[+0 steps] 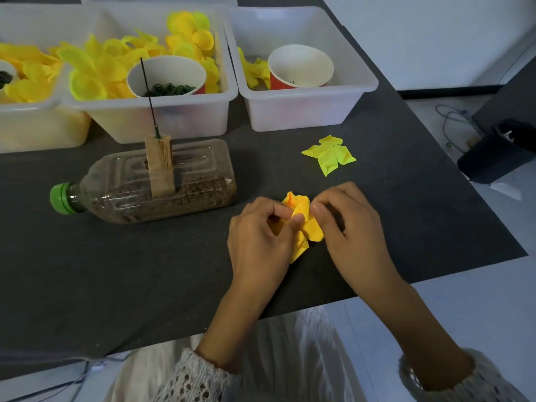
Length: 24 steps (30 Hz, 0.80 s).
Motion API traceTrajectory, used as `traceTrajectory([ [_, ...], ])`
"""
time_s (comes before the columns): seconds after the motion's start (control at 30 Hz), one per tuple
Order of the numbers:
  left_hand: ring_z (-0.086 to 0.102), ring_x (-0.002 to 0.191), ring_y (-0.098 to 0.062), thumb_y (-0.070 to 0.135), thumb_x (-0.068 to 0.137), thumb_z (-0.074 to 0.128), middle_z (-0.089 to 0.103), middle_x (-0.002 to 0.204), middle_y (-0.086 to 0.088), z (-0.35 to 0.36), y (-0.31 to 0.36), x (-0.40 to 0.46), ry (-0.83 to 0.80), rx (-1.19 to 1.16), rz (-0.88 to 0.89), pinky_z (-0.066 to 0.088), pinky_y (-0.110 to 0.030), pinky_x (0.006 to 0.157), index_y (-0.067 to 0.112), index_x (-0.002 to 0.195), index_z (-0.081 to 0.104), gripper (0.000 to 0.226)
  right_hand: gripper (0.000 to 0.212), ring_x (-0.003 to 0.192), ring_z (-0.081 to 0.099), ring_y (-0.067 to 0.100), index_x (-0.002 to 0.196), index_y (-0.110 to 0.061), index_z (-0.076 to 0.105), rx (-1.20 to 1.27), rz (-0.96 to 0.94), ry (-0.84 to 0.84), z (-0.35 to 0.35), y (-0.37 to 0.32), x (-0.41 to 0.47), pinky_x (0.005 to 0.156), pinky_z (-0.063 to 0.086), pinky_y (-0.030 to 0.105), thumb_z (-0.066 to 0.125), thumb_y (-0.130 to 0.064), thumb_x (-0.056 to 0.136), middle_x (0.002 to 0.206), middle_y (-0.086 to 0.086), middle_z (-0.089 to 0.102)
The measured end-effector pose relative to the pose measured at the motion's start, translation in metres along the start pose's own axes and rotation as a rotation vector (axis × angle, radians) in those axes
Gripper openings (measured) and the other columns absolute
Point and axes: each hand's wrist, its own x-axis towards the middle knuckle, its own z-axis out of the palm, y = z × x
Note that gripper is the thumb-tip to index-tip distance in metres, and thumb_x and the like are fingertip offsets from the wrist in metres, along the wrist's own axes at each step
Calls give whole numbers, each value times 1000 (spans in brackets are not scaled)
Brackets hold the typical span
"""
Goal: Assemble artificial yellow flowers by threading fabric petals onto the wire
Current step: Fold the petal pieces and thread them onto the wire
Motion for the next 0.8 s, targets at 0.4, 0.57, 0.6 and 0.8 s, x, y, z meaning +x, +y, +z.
traceTrajectory([
  [0.4,48,100,-3,38,73,81,54,104,19,2,-3,1,-19,226,139,26,-26,86,41,90,57,30,9,73,53,7,84,-25,62,-12,229,-443,-14,12,24,59,32,16,60,-26,93,79,-11,53],
  [0.57,48,99,-5,40,75,80,55,103,19,2,-3,2,-31,283,136,25,-27,87,42,90,57,28,18,66,52,10,75,-24,60,-42,205,-471,-15,14,25,57,34,19,60,-28,93,72,-3,56],
  [0.6,49,99,-5,41,75,79,55,103,19,3,-3,2,-29,283,137,25,-26,87,42,91,57,27,19,65,51,10,74,-23,58,-56,203,-463,-14,15,25,57,34,20,60,-29,93,70,-3,54],
  [0.8,51,101,-7,46,75,79,61,106,19,3,-4,2,-53,280,162,28,-29,89,38,94,63,26,29,60,44,10,72,-11,57,-40,166,-400,-11,19,24,56,33,24,59,-31,93,65,2,48],
])
